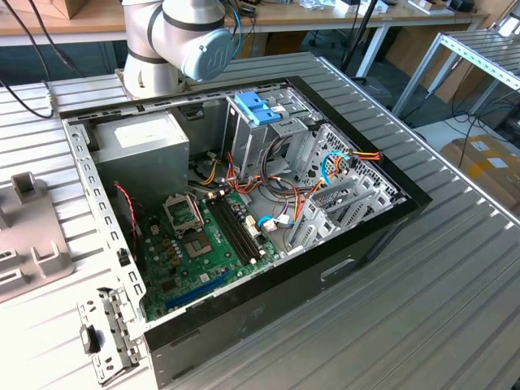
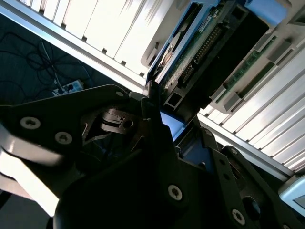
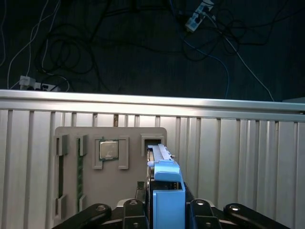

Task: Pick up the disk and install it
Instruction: 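Pick up the disk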

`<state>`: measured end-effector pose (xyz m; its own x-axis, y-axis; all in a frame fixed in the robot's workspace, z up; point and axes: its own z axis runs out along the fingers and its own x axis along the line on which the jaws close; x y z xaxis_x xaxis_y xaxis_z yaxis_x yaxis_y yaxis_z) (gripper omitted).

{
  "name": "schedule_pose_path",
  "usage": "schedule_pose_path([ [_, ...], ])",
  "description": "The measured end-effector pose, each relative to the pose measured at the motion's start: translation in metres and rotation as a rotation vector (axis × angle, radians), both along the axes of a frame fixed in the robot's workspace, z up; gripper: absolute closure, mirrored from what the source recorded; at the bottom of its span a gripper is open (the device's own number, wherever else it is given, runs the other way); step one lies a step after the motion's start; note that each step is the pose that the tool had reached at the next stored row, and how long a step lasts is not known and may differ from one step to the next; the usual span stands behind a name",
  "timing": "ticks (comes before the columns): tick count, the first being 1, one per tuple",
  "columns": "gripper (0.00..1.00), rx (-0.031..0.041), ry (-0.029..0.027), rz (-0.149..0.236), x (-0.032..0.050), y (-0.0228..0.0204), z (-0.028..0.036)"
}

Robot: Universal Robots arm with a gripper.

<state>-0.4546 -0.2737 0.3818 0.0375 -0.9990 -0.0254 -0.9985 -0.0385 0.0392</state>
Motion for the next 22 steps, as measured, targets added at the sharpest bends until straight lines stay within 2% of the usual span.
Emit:
schedule_pose_path([
  [7, 0.63, 0.0001, 0.0, 0.0, 0.0, 0.0, 0.0093],
  [10, 0.63, 0.0007, 0.0001, 0.0, 0.0, 0.0, 0.0264],
  [11, 0.63, 0.0008, 0.0, 0.0, 0.0, 0.0, 0.0285],
  [22, 0.63, 0.0025, 0.0001, 0.0, 0.0, 0.0, 0.0429],
])
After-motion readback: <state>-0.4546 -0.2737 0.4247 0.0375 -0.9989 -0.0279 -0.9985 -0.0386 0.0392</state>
